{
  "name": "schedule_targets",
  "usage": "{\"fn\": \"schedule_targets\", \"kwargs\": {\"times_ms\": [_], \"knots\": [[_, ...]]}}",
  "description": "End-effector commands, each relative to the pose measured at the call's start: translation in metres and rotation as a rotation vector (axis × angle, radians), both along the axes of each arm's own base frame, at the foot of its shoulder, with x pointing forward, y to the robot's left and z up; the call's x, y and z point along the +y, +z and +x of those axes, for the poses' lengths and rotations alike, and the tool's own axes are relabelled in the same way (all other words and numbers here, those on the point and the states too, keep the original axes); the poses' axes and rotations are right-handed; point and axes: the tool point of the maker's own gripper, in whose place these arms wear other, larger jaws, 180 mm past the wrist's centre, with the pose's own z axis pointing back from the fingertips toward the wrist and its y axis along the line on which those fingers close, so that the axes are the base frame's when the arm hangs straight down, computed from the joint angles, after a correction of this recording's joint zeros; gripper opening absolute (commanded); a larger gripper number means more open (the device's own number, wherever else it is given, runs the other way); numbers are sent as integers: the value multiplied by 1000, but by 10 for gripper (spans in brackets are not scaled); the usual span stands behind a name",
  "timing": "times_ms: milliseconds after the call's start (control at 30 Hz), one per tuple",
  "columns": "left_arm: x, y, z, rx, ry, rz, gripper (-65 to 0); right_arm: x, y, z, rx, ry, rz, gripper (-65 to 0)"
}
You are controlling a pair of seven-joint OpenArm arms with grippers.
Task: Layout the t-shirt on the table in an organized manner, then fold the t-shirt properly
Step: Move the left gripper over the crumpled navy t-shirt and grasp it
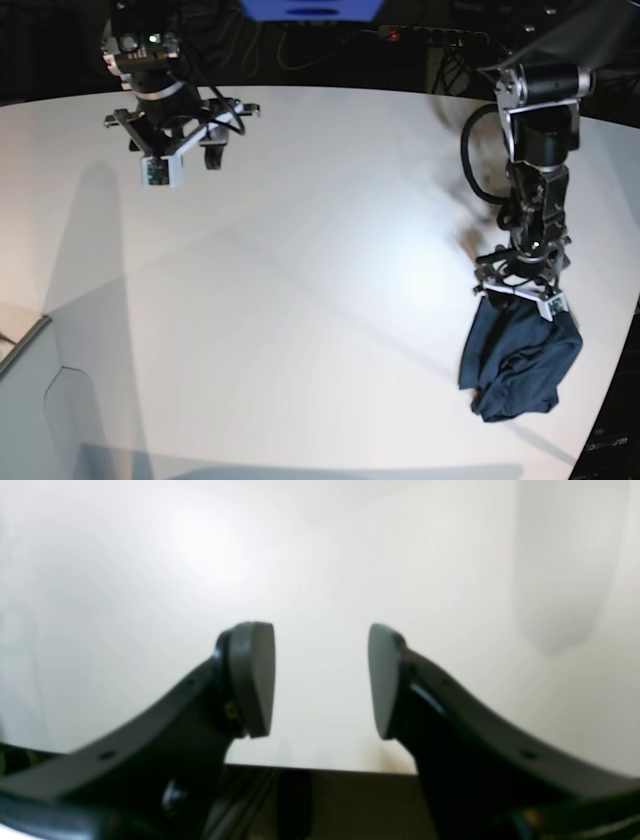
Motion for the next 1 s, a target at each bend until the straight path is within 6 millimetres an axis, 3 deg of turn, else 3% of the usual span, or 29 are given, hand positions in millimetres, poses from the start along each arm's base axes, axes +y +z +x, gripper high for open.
{"fn": "schedule_targets", "kwargs": {"times_ms": [0, 333, 400, 500, 667, 800, 967], "knots": [[7, 23, 21, -74, 4, 32, -183, 0, 7, 3, -31, 2, 0, -348], [5, 18, 31, -106, -4, 100, -195, -2, 6, 1, -24, 9, -10, -348], [-1, 22, 37, -114, -19, 105, -238, -3, 5, 0, -23, 11, -13, -348], [-7, 25, 41, -118, -38, 113, -359, -6, 5, 0, -20, 20, -25, -348], [-10, 38, 55, -144, -39, 110, -650, -7, 1, -3, 8, 23, -30, -348], [-14, 38, 56, -146, -37, 96, -650, -7, 0, -3, 25, 23, -31, -348], [-48, 25, 41, -158, -68, 63, -649, -7, 3, 3, 12, 23, -31, -348]]}}
